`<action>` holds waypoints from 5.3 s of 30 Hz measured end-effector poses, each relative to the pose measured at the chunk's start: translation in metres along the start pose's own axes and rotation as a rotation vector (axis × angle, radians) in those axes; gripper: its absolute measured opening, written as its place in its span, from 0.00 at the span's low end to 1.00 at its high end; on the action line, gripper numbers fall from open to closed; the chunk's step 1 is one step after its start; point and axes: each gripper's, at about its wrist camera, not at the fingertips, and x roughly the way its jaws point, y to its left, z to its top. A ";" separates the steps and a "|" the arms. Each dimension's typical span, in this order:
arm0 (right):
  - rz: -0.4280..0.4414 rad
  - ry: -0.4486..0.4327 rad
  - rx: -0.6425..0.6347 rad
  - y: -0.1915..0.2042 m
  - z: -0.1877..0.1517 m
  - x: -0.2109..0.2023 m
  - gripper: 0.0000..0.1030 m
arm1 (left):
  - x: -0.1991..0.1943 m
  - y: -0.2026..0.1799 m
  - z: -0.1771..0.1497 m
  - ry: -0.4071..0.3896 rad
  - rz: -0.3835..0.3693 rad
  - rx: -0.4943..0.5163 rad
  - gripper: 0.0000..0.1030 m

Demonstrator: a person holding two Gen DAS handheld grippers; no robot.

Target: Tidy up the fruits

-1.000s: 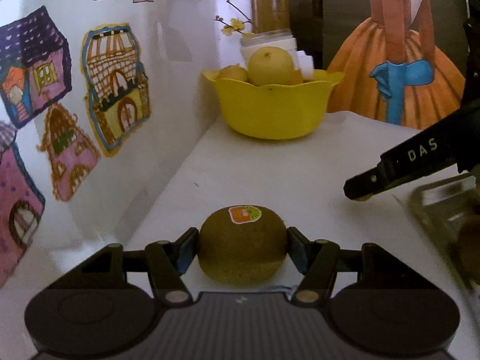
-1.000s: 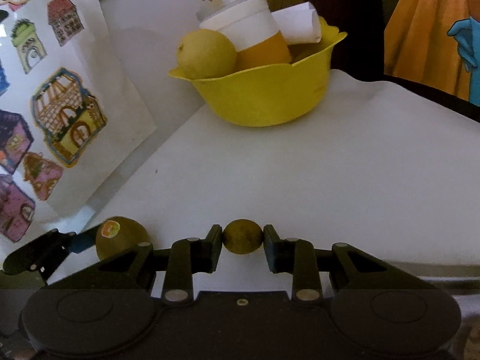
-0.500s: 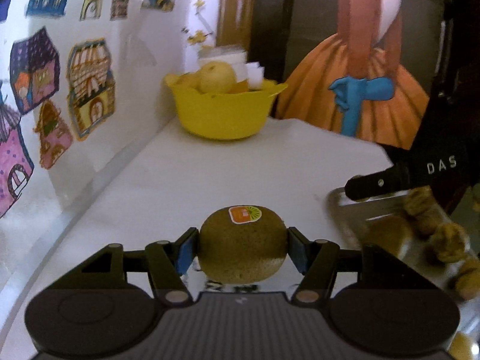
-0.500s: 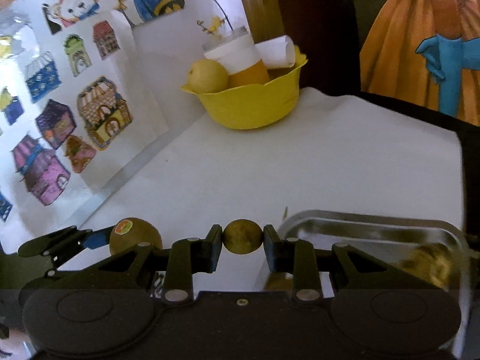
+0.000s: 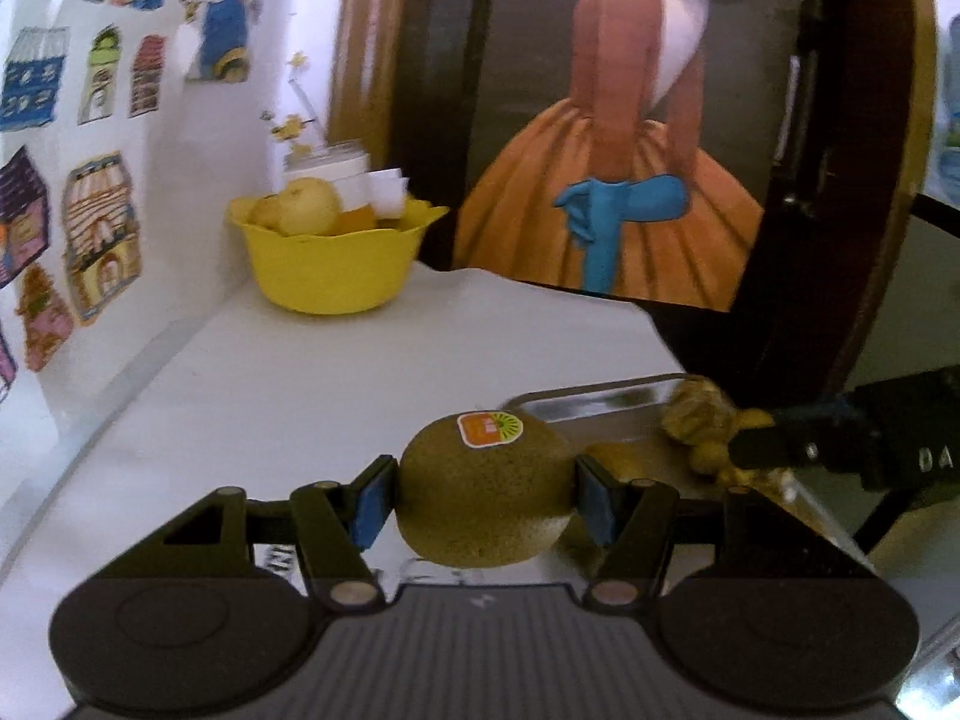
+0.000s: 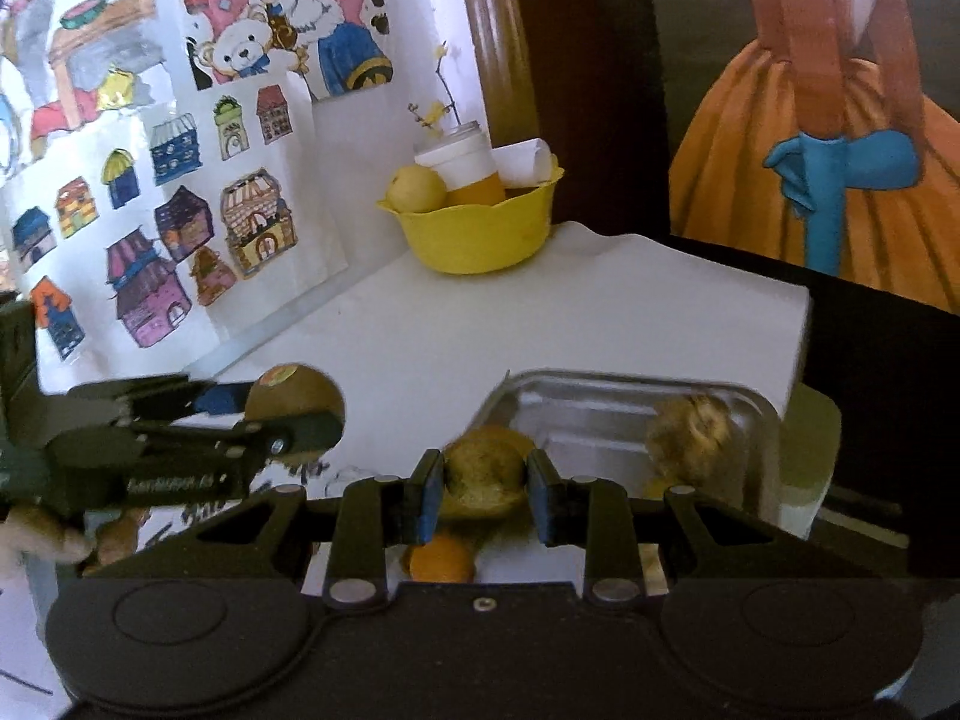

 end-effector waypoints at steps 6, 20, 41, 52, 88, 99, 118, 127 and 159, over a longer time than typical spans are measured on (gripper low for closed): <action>-0.004 0.008 -0.002 -0.007 -0.037 -0.030 0.31 | -0.002 -0.034 -0.003 0.007 -0.071 0.051 0.65; -0.041 0.011 -0.030 -0.011 -0.091 -0.050 0.31 | 0.012 -0.076 -0.020 0.089 -0.154 0.103 0.65; -0.098 -0.002 -0.043 -0.008 -0.127 -0.038 0.31 | 0.028 -0.114 -0.036 0.189 -0.119 0.259 0.65; -0.192 -0.052 -0.070 -0.006 -0.136 -0.043 0.31 | 0.035 -0.128 -0.034 0.233 -0.050 0.317 0.65; -0.295 -0.101 -0.121 0.003 -0.157 -0.048 0.36 | 0.046 -0.148 -0.042 0.263 0.027 0.442 0.68; -0.290 -0.122 -0.113 0.004 -0.160 -0.051 0.44 | 0.043 -0.139 -0.040 0.277 0.027 0.387 0.75; -0.284 -0.187 -0.095 0.016 -0.169 -0.061 0.75 | 0.016 -0.144 -0.026 0.238 0.040 0.379 0.92; -0.294 -0.221 -0.073 0.020 -0.169 -0.070 0.83 | -0.007 -0.141 -0.017 0.180 0.066 0.377 0.99; -0.261 -0.339 -0.030 0.069 -0.157 -0.111 0.99 | -0.134 -0.068 -0.068 -0.124 0.224 0.002 1.00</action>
